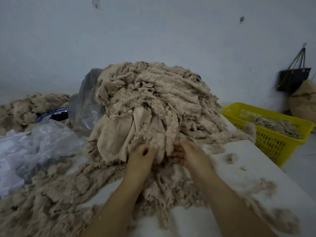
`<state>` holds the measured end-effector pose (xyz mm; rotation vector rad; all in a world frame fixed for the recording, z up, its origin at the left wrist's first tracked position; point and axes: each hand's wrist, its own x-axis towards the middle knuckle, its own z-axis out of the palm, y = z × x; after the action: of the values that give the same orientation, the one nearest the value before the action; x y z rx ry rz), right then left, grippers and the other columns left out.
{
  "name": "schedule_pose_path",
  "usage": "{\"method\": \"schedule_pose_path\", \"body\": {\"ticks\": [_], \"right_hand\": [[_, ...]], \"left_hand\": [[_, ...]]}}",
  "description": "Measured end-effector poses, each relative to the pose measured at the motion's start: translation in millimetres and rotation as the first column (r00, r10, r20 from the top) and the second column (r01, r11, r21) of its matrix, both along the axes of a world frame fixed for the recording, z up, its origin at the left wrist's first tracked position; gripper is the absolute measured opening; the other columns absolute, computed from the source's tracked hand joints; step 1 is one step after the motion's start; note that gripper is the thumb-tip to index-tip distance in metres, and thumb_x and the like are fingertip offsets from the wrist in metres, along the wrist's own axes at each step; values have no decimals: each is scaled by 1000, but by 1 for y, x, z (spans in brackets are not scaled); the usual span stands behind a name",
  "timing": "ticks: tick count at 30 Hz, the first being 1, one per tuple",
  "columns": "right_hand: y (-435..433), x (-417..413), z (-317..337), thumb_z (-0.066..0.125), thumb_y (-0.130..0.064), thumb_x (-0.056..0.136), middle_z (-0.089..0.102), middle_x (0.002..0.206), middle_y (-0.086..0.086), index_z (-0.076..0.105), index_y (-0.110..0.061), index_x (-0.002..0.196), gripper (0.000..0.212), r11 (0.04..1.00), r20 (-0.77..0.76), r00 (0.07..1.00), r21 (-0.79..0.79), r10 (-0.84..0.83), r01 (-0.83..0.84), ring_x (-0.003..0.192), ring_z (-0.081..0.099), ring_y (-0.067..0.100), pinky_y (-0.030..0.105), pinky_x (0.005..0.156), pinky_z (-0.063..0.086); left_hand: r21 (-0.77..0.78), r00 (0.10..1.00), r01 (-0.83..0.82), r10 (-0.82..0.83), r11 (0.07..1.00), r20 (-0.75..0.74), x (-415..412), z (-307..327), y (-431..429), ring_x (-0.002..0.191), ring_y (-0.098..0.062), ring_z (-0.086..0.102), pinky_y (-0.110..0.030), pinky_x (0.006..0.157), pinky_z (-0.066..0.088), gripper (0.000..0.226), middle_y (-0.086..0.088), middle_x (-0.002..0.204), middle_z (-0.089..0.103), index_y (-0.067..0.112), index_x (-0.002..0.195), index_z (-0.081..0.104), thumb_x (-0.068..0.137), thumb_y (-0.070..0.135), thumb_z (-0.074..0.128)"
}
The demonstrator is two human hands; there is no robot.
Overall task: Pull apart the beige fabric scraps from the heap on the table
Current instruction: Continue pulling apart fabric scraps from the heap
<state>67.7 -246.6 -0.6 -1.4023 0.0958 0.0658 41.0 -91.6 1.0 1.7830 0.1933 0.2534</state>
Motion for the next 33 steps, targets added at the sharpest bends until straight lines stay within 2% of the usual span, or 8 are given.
{"method": "schedule_pose_path", "body": {"ticks": [3, 7, 10, 14, 18, 24, 30, 33], "right_hand": [[8, -9, -4, 52, -48, 99, 77, 98, 6, 76, -17, 104, 40, 984, -9, 984, -1, 176, -176, 90, 74, 18, 30, 74, 57], [-2, -10, 2, 59, -33, 97, 75, 81, 2, 80, -24, 76, 31, 975, -49, 980, 124, 193, -185, 68, 72, 13, 23, 54, 54], [-9, -6, 4, 58, -33, 98, 74, 85, 10, 74, -15, 87, 27, 976, -16, 997, 202, 79, -74, 71, 72, 17, 25, 53, 54], [-6, -10, 5, 59, -59, 86, 70, 121, 11, 64, -12, 126, 61, 955, 140, 971, 197, 195, -220, 112, 68, 23, 33, 85, 57], [3, -15, 5, 69, -69, 71, 65, 132, 5, 57, -20, 136, 82, 946, 161, 950, 144, 267, -290, 122, 62, 22, 47, 105, 47], [5, -23, 9, 50, -83, 72, 72, 91, -24, 73, -49, 82, 43, 944, 253, 950, -316, 182, -97, 86, 62, -18, 5, 75, 46], [-1, -18, 15, 75, -66, 59, 78, 96, 0, 79, -25, 94, 54, 981, 105, 987, 136, 121, -135, 92, 74, 18, 38, 86, 56], [-8, -17, 20, 72, -56, 71, 60, 59, -2, 62, -15, 52, 46, 964, 121, 991, 255, 49, -79, 61, 62, 19, 34, 74, 54]], "left_hand": [[116, 968, 201, -216, 973, 132, -9, 4, -8, 57, -2, 53, -12, 56, 43, 24, 14, 61, 60, 21, 74, 65, 97, 29, 62], [274, 785, 596, -620, 755, 0, -29, 2, -26, 50, 5, 41, -10, 50, 32, 32, 20, 55, 49, 39, 66, 60, 98, 36, 60], [187, 851, 481, -507, 857, 133, -26, 9, -24, 65, -1, 58, -16, 63, 45, 17, 15, 72, 65, 33, 79, 68, 95, 36, 64], [-323, 942, 315, -253, 893, 220, -22, 22, -11, 75, -9, 68, -21, 65, 55, 17, 1, 83, 75, 25, 82, 75, 91, 29, 62], [-319, 930, 364, -321, 875, 181, -24, 23, -5, 70, -7, 69, -17, 57, 52, 16, 1, 84, 76, 24, 86, 76, 92, 25, 61], [-218, 919, 385, -353, 897, 173, -23, 21, -3, 73, -9, 69, -18, 59, 52, 20, 2, 80, 74, 30, 78, 74, 80, 47, 65], [-638, 959, 281, -235, 717, 159, -18, 26, -3, 84, -21, 75, -28, 62, 59, 19, -11, 95, 77, 17, 86, 78, 90, 25, 61], [-776, 977, 210, -150, 594, 149, -11, 29, 10, 67, -18, 71, -24, 52, 55, 23, -12, 81, 74, 1, 94, 72, 79, 18, 66]]}}
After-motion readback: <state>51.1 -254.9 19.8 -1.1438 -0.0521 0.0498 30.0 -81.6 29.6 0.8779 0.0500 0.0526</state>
